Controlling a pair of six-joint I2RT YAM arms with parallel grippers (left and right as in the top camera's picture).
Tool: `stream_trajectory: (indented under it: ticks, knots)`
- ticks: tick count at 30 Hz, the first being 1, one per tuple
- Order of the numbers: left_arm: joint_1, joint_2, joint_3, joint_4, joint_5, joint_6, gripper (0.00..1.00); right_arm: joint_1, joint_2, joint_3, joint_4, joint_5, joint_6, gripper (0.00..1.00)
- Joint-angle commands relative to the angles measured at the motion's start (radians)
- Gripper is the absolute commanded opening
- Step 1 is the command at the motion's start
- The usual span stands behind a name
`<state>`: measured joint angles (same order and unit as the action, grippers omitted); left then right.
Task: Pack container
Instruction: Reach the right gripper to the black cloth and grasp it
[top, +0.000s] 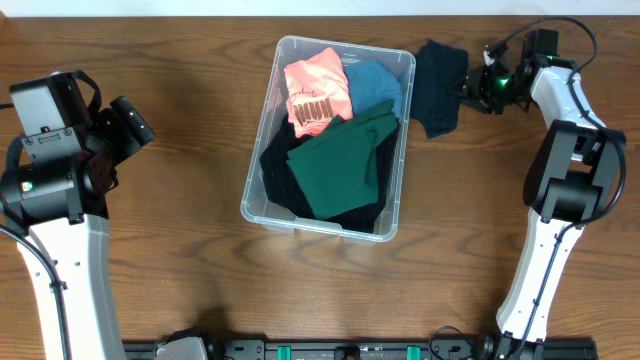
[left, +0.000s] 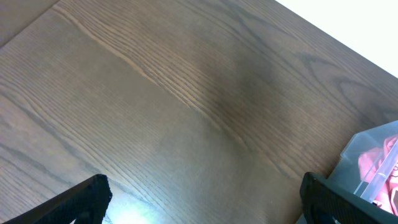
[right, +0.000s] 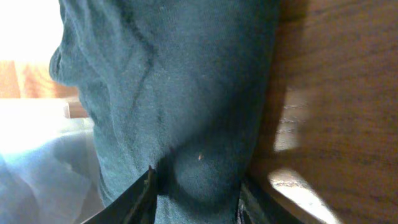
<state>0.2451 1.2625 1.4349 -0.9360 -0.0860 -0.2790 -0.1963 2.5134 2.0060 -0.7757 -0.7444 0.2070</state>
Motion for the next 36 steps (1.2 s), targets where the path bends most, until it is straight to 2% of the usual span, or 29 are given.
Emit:
stream_trajectory:
  ticks: [1, 3, 6, 8, 10, 13, 21, 28, 36]
  knots:
    - [0.003, 0.005, -0.004, -0.002, -0.012, 0.02, 0.98, -0.013, 0.056, -0.024, -0.01, 0.078, 0.032, 0.6]
    - [0.003, 0.005, -0.004, -0.002, -0.012, 0.02, 0.98, -0.022, 0.056, -0.024, -0.028, 0.078, 0.021, 0.67]
    - [0.003, 0.005, -0.004, -0.002, -0.012, 0.02, 0.98, -0.034, 0.056, -0.024, -0.103, 0.077, 0.015, 0.72]
    - [0.003, 0.005, -0.004, -0.002, -0.012, 0.02, 0.98, -0.037, 0.056, -0.024, -0.143, 0.064, -0.026, 0.73]
    - [0.003, 0.005, -0.004, -0.002, -0.012, 0.02, 0.98, -0.036, 0.056, -0.024, -0.167, 0.056, -0.071, 0.78]
    - [0.003, 0.005, -0.004, -0.002, -0.012, 0.02, 0.98, -0.02, 0.056, -0.025, -0.148, 0.055, -0.103, 0.95]
    - [0.003, 0.005, -0.004, -0.002, -0.012, 0.02, 0.98, 0.042, 0.058, -0.025, -0.044, 0.046, -0.086, 0.99]
    - [0.003, 0.005, -0.004, -0.002, -0.012, 0.021, 0.98, 0.092, 0.058, -0.048, 0.05, 0.048, 0.041, 0.98]
    - [0.003, 0.005, -0.004, -0.002, -0.012, 0.02, 0.98, 0.073, 0.058, -0.225, 0.264, 0.062, 0.235, 0.94]
